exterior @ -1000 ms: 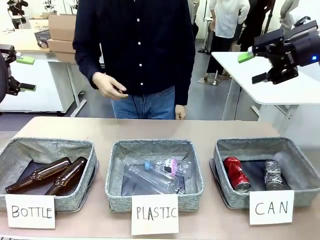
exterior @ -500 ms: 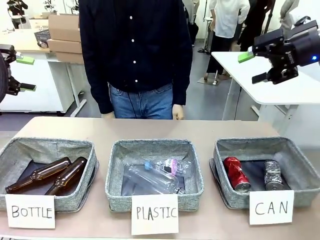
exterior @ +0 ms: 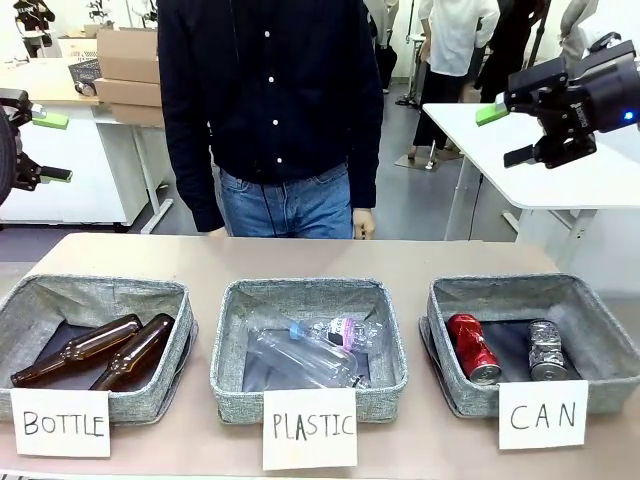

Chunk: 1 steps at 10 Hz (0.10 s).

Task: Sort the can waste into the basket.
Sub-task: Pick up the can waste from the table and place it in the right Fabric basket.

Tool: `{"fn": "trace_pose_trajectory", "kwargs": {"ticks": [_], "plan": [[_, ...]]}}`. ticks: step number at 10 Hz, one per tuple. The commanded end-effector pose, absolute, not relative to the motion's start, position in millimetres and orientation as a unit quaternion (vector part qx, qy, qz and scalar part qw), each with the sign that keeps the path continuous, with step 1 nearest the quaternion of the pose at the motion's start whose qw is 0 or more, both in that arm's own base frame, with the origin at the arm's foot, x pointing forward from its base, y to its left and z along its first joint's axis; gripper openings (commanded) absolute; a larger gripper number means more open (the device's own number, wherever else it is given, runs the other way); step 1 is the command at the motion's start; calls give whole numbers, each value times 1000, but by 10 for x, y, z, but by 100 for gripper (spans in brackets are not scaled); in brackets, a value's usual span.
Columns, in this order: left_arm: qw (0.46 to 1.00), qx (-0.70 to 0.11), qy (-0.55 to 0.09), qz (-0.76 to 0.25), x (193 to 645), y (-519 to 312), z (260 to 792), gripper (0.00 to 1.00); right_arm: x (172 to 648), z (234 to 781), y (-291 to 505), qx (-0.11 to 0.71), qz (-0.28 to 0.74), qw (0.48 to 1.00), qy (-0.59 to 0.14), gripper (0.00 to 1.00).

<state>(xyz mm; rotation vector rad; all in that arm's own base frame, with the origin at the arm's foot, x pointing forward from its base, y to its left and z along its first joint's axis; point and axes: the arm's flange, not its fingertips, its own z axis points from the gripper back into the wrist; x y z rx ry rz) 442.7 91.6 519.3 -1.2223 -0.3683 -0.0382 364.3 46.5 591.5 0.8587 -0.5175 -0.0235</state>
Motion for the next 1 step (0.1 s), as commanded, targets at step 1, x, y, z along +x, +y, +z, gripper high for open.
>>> {"fn": "trace_pose_trajectory", "kwargs": {"ticks": [1], "plan": [[805,-570,-163,-20,4416,925,5229,100,3647,5887,480,414,-12,872,-261,100]]}}
